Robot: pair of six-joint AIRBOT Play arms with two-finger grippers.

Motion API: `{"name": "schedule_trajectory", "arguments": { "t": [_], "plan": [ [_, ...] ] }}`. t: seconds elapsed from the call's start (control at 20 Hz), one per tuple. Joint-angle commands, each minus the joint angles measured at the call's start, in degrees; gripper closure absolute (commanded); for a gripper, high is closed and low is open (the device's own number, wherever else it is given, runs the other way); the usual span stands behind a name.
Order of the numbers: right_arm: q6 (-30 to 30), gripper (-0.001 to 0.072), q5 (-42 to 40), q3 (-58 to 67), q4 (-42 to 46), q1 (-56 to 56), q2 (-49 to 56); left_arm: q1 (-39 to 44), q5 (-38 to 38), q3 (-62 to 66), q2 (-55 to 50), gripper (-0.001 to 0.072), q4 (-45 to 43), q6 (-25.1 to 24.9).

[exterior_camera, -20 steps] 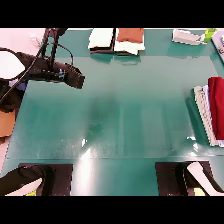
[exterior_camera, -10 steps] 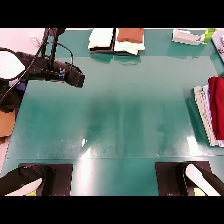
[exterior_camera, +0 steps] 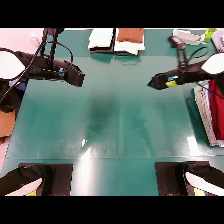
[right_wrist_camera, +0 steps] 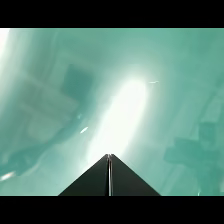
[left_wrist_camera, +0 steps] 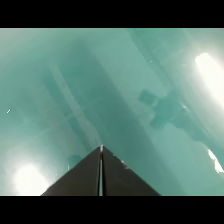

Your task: Fold the shirts.

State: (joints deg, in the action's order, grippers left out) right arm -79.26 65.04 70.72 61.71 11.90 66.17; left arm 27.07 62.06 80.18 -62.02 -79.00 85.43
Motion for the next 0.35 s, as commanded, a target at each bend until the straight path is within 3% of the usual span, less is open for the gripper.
{"name": "schedule_trajectory", "arguments": {
  "t": [0.0, 0.3],
  "plan": [
    [0.50, 0.0693, -1.01, 0.00, -0.24, 4.90, 2.43, 0.02, -0.09, 0.00, -0.02, 0.0681, -0.07, 0.00],
    [0.48, 0.0693, -0.98, 0.00, -0.31, 2.99, 2.36, 0.02, -0.09, 0.00, -0.02, 0.0682, -0.07, 0.00]
  ]
}}
